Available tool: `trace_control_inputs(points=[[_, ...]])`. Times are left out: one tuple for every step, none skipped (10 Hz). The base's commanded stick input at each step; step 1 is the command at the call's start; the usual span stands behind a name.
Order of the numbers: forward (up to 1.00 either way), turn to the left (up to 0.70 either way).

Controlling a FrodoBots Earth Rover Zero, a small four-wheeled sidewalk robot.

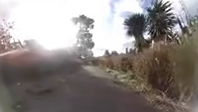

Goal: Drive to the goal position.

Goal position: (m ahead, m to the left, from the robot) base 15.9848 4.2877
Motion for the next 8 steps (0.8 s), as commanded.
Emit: trace_control_inputs(points=[[0.50,0.01],[0.50,0.01],[0.50,0.01],[0.50,0.01],[0.50,0.01],[0.50,0.01],[0.50,0.01],[0.50,0.01]])
